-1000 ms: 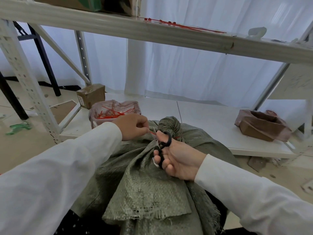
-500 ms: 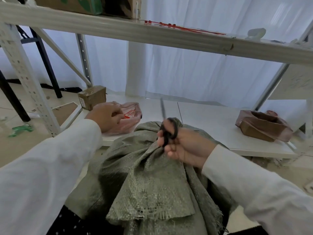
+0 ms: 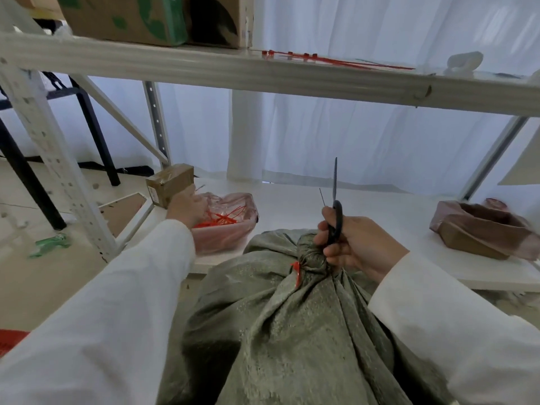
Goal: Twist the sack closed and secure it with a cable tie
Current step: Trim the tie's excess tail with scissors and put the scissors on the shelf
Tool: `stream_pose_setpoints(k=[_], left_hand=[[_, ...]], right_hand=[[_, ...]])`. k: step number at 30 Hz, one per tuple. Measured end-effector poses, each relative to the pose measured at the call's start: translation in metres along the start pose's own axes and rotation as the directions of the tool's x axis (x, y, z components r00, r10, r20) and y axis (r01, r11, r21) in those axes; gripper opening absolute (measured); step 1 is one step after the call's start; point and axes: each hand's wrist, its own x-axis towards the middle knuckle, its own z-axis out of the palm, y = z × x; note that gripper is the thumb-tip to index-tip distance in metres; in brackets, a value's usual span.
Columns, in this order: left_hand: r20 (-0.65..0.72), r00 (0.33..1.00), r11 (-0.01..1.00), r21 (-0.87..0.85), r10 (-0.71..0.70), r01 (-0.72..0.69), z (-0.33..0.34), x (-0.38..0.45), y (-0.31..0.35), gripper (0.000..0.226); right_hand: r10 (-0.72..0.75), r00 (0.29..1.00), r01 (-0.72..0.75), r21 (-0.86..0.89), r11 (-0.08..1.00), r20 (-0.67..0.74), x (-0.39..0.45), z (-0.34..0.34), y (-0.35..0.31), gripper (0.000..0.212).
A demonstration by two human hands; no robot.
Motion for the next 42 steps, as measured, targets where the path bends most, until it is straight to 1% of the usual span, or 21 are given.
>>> stream_pose_setpoints(k=[2,3,5,10,13,15,17,19,21,24,25,27,29,30,32,34,35,36,37,39,42], left_hand=[[0.094,0.994,0.986,0.16,-0.058,0.043,0.019,0.02,-0.031,0.068],[0.118,0.991,0.973,0.227,-0.07,0.042,0.026,0.025,-0.045,0.072],[0.133,0.989,0.957,0.289,-0.062,0.021,0.028,0.02,-0.051,0.063],[0.081,0.997,0.969,0.244,0.01,-0.029,0.006,-0.006,-0.02,0.033],[0.159,0.983,0.96,0.249,0.088,-0.126,-0.011,-0.023,0.0,0.024],[0.237,0.964,0.966,0.194,0.123,-0.171,-0.018,-0.039,0.019,0.027],[0.309,0.941,0.984,0.062,0.141,-0.167,-0.019,-0.059,0.041,0.033],[0.396,0.901,0.983,-0.115,0.179,-0.145,-0.012,-0.086,0.065,0.037],[0.454,0.862,0.964,-0.229,0.228,-0.135,0.001,-0.112,0.089,0.038],[0.355,0.873,0.896,-0.407,0.335,-0.179,0.015,-0.142,0.113,0.017],[0.306,0.885,0.86,-0.479,0.349,-0.174,0.017,-0.146,0.118,0.012],[0.224,0.906,0.826,-0.529,0.358,-0.195,0.017,-0.146,0.122,0.022],[0.166,0.928,0.784,-0.596,0.334,-0.175,0.019,-0.144,0.129,0.033],[0.145,0.946,0.743,-0.657,0.29,-0.127,0.021,-0.142,0.134,0.035],[0.161,0.978,0.587,-0.808,0.131,0.054,0.024,-0.137,0.144,0.031],[0.287,0.957,0.358,-0.89,-0.037,0.281,0.022,-0.136,0.157,0.026],[0.357,0.93,0.274,-0.889,-0.088,0.367,0.021,-0.136,0.161,0.026],[0.411,0.907,0.251,-0.871,-0.098,0.422,0.02,-0.136,0.164,0.027],[0.448,0.89,0.29,-0.844,-0.083,0.452,0.021,-0.136,0.165,0.031],[0.519,0.855,0.434,-0.77,-0.001,0.468,0.024,-0.135,0.164,0.043],[0.593,0.799,0.6,-0.677,0.1,0.427,0.026,-0.129,0.159,0.057]], right_hand=[[-0.008,1.0,0.008,-0.015,1.0,-0.01,0.004,-0.003,0.0,0.03],[-0.01,1.0,0.009,-0.019,1.0,-0.014,0.006,-0.004,0.001,0.03],[-0.01,1.0,0.01,-0.028,1.0,-0.009,0.007,-0.005,0.0,0.031],[-0.037,0.999,0.04,-0.094,0.995,0.033,0.006,-0.006,0.0,0.032],[-0.023,0.995,0.033,-0.102,0.994,0.095,0.004,-0.006,-0.003,0.023],[-0.003,0.99,0.018,-0.103,0.995,0.14,0.003,-0.005,-0.006,0.019],[-0.029,0.99,0.05,-0.149,0.988,0.138,0.002,-0.004,-0.009,0.02],[-0.105,0.988,0.137,-0.316,0.939,0.118,0.0,0.001,-0.012,0.026],[-0.201,0.964,0.262,-0.512,0.818,0.172,-0.008,0.01,-0.015,0.028],[-0.301,0.895,0.445,-0.616,0.65,0.328,-0.026,0.02,-0.021,0.013],[-0.325,0.881,0.473,-0.605,0.64,0.345,-0.029,0.021,-0.023,0.009],[-0.386,0.863,0.505,-0.563,0.654,0.325,-0.033,0.017,-0.025,0.011],[-0.478,0.849,0.52,-0.508,0.687,0.224,-0.031,0.014,-0.023,0.009],[-0.533,0.833,0.528,-0.497,0.689,0.147,-0.029,0.013,-0.021,0.006],[-0.673,0.739,0.567,-0.555,0.609,0.016,-0.027,0.011,-0.019,0.021],[-0.768,0.632,0.628,-0.647,0.431,0.102,-0.027,0.004,-0.018,0.027],[-0.771,0.608,0.639,-0.693,0.333,0.19,-0.026,0.001,-0.017,0.031],[-0.769,0.588,0.636,-0.731,0.246,0.252,-0.024,-0.003,-0.016,0.034],[-0.777,0.572,0.614,-0.766,0.192,0.264,-0.022,-0.006,-0.016,0.032],[-0.847,0.488,0.589,-0.795,0.142,0.21,-0.018,-0.015,-0.022,0.024],[-0.926,0.361,0.593,-0.794,0.133,0.114,-0.011,-0.037,-0.045,0.017]])
